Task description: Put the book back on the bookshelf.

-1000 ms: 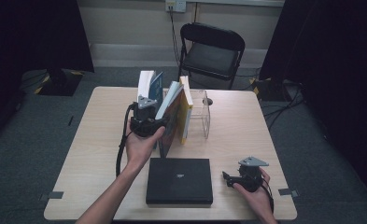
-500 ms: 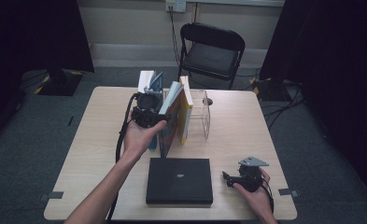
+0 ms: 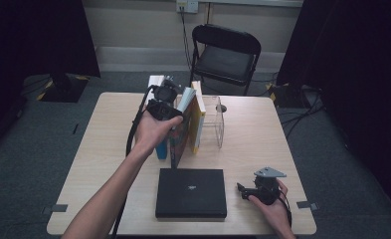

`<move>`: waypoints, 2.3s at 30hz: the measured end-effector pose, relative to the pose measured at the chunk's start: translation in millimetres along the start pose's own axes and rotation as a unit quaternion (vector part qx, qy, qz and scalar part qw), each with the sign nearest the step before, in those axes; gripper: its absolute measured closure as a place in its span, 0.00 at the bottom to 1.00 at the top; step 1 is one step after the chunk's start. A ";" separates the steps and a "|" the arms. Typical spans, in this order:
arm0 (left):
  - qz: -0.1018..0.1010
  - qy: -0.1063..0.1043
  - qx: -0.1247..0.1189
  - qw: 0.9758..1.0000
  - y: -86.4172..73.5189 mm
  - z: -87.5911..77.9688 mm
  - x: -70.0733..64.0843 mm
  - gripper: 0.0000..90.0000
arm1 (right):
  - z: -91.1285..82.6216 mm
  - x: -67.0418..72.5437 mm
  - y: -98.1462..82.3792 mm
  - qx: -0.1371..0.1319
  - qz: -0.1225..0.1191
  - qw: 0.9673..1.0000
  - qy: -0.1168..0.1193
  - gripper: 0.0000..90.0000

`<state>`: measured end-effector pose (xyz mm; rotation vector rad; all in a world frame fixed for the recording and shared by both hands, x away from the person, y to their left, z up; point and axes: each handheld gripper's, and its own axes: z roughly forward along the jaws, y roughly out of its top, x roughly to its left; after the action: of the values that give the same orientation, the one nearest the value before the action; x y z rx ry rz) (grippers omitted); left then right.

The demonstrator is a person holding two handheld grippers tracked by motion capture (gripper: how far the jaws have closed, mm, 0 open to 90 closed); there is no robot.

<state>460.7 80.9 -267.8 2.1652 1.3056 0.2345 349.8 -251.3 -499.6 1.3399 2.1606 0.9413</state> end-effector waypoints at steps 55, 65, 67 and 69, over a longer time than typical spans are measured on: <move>-0.114 0.101 -0.004 0.988 60.0 24.4 16.5 0.82 | 2.7 3.5 2.5 0.000 -0.010 1.000 0.011 0.15; -0.121 0.103 -0.023 0.987 48.5 50.4 18.2 0.82 | 2.7 3.9 2.6 0.000 -0.012 1.000 0.013 0.15; -0.121 0.100 -0.027 0.987 46.8 49.6 19.3 0.82 | 2.7 4.0 2.6 0.000 -0.013 1.000 0.014 0.15; -0.115 0.096 -0.023 0.988 46.6 49.1 20.2 0.82 | 2.8 4.1 2.6 0.000 -0.014 1.000 0.014 0.15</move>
<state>526.9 62.7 -283.9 1.9708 1.6263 0.3841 351.4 -246.0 -499.6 1.3011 2.1948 0.9550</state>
